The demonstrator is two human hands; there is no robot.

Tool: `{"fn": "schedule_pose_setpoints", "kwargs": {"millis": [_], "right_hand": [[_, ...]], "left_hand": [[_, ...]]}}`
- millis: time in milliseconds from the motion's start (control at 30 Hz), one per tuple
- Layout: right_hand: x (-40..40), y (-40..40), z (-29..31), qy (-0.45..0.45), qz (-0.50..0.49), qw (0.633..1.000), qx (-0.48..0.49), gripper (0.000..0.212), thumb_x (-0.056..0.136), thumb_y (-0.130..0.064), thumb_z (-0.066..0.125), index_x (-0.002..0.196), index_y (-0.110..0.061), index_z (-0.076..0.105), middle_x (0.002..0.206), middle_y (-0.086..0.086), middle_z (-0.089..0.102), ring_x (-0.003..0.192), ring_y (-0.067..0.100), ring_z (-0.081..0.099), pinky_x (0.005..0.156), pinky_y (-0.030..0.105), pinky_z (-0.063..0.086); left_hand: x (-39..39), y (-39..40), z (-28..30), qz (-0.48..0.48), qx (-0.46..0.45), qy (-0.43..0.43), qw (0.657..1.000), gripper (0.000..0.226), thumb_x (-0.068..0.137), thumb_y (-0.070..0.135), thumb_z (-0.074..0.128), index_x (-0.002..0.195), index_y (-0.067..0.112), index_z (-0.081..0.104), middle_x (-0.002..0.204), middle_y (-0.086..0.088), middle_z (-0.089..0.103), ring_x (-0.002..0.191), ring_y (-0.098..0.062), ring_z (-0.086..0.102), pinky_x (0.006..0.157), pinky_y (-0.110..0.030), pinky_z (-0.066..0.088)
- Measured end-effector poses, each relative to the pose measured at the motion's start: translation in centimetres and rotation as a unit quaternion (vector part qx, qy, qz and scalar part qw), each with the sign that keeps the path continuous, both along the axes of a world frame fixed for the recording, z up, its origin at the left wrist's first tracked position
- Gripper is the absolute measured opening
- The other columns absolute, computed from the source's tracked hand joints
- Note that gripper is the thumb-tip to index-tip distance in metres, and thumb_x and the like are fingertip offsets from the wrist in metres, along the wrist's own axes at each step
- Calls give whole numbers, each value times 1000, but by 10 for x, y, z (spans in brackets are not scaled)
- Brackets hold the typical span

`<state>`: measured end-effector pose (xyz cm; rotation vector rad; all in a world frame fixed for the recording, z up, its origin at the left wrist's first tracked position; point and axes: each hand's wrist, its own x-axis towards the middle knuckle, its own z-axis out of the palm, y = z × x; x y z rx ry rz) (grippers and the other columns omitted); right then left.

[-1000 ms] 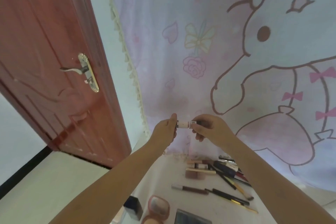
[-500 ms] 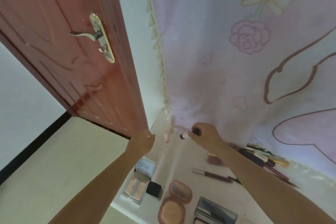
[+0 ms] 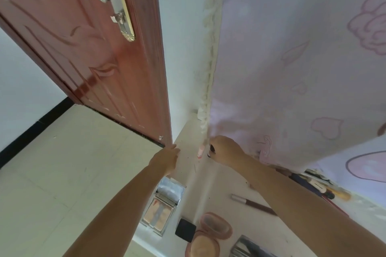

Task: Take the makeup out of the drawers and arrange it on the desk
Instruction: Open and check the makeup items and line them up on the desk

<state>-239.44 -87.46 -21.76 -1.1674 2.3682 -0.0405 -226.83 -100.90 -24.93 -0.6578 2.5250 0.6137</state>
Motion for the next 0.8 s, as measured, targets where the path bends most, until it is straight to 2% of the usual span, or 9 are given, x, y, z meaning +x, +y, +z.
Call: {"fn": "schedule_pose_setpoints", "kwargs": {"millis": [167,200,233,267,333,400,467,567,800], "right_hand": [[-3,2,-3,10,2,1000,9,27,87,-15,49,64,-21,37,89,7,50,77,22,46,51,24,29],[-3,3,-2,8,-5,1000,9,11,87,-17,50,76,-18,47,96,8,55,82,23,50,56,26,33],[-3,6,-1,7,-10,1000,3,10,86,-18,51,96,-15,52,105,8,58,89,25,54,63,27,37],[-2,10,-1,5,-15,1000,5,29,86,-19,51,115,-13,49,112,7,58,97,26,56,67,29,40],[-1,22,2,13,-32,999,-1,45,88,-19,50,130,-12,37,118,8,55,105,27,55,76,33,45],[4,42,5,33,-28,999,9,41,91,-21,47,129,-10,37,122,10,53,109,27,53,82,33,45],[14,67,0,46,24,996,73,39,93,-25,43,128,-9,40,127,10,49,117,26,48,90,34,43],[36,102,-12,14,69,986,152,35,94,-26,40,124,-7,44,125,11,48,116,27,47,87,34,43],[43,118,-9,19,26,993,113,27,94,-15,36,115,-7,51,121,11,52,113,27,51,87,34,44]], "left_hand": [[-5,0,-5,-1,7,-13,1000,38,98,12,31,134,10,41,155,3,16,133,-21,37,103,-32,38],[-5,1,-5,-1,8,-16,1000,37,98,12,32,134,9,41,155,2,15,133,-21,38,103,-32,39],[-5,2,-4,-1,8,-20,1000,37,98,13,32,134,8,40,155,2,15,132,-22,38,103,-33,39],[-5,3,-4,-1,6,-25,1000,37,98,14,32,134,7,40,156,2,13,132,-22,38,102,-33,39],[-6,5,-2,-3,2,-37,999,38,98,16,32,135,6,38,156,0,9,132,-23,38,102,-33,38],[-8,8,2,-11,-5,-44,999,39,99,18,31,136,5,35,156,-5,10,133,-23,35,102,-34,37],[-9,13,4,-20,-15,-44,999,41,99,19,30,137,5,33,152,-7,17,135,-23,30,105,-34,35],[-5,21,11,-26,-37,-34,998,42,99,19,30,139,6,30,150,-8,22,139,-23,22,109,-35,31],[16,47,49,-2,-116,32,993,40,98,23,34,135,9,35,139,-7,38,130,-23,35,100,-33,37]]}}
